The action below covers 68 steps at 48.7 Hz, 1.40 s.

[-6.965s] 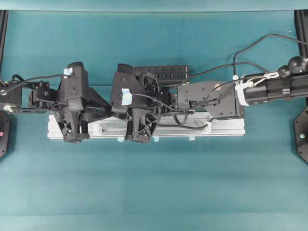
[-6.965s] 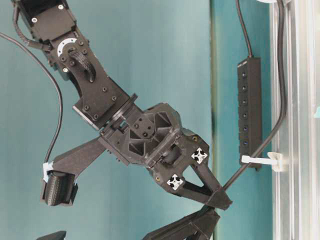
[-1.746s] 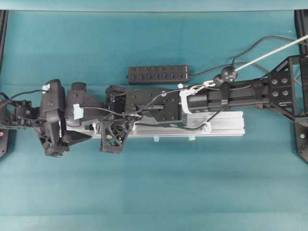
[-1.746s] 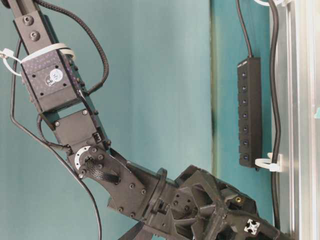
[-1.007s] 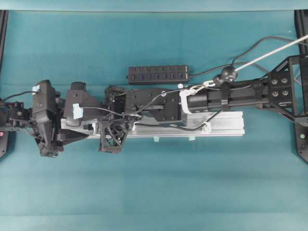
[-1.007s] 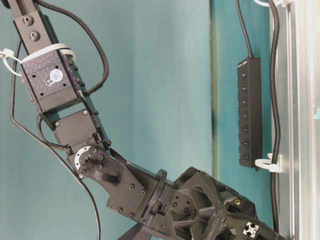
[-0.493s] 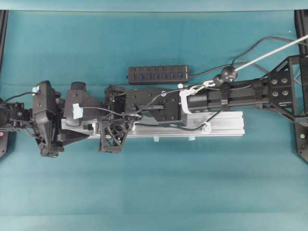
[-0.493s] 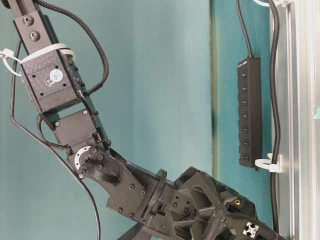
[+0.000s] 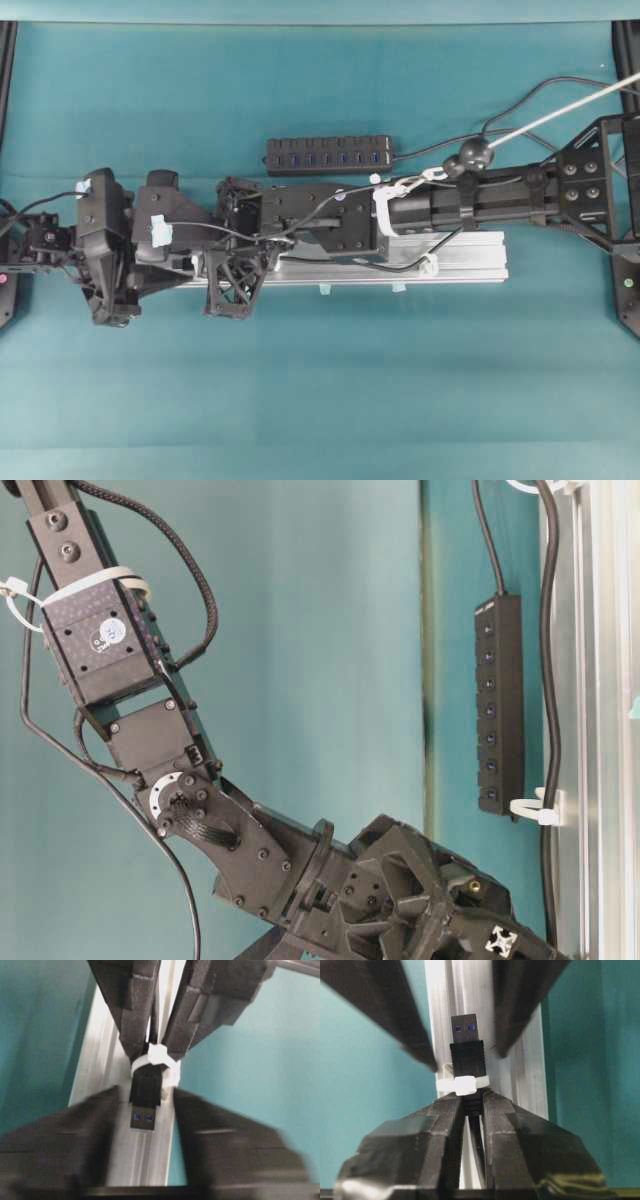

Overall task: Pass the USB cable through three rings with both arms.
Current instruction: 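Open the right gripper and release the cable behind the ring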

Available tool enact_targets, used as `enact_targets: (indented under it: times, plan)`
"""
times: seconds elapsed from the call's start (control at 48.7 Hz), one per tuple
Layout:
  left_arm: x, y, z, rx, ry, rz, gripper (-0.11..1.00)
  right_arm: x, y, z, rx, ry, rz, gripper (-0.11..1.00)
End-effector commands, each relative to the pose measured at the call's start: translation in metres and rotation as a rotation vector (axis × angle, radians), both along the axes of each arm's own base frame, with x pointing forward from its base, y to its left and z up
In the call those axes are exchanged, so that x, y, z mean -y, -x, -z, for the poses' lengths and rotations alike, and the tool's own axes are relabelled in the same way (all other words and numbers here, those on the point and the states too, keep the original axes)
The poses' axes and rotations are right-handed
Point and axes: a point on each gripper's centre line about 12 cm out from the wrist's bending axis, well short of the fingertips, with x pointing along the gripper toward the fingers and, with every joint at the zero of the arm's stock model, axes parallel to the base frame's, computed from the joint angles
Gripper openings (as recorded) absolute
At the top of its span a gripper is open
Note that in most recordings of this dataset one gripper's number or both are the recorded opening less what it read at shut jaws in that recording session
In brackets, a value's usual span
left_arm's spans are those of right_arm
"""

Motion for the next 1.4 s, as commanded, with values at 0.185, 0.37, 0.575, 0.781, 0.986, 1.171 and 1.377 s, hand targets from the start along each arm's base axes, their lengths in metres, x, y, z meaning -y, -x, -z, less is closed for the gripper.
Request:
enact_targets:
  times: [0.185, 0.37, 0.575, 0.781, 0.986, 1.171, 1.377]
  plan:
    - [0.003, -0.004, -0.004, 0.019, -0.030, 0.034, 0.24, -0.012, -0.004, -0.016, 0.052, -0.013, -0.005, -0.07]
    - [0.003, -0.005, -0.005, 0.022, -0.036, 0.038, 0.24, -0.012, -0.003, -0.019, 0.055, -0.012, -0.008, -0.07]
    - [0.004, -0.005, -0.005, 0.023, -0.037, 0.039, 0.24, -0.013, 0.000, -0.024, 0.071, -0.009, -0.014, -0.07]
    - [0.004, -0.003, -0.004, 0.014, -0.031, 0.036, 0.24, -0.016, 0.008, -0.032, 0.103, -0.007, -0.018, 0.08]
    - [0.004, -0.002, -0.008, 0.019, -0.030, 0.035, 0.24, -0.014, 0.020, -0.041, 0.104, 0.005, -0.020, 0.62]
    - [0.004, 0.009, -0.005, -0.041, -0.027, 0.034, 0.24, -0.008, 0.024, -0.051, 0.125, 0.023, -0.016, 0.87]
    - [0.004, 0.017, -0.015, -0.033, -0.028, 0.033, 0.24, -0.002, 0.027, -0.057, 0.134, 0.028, -0.007, 0.87]
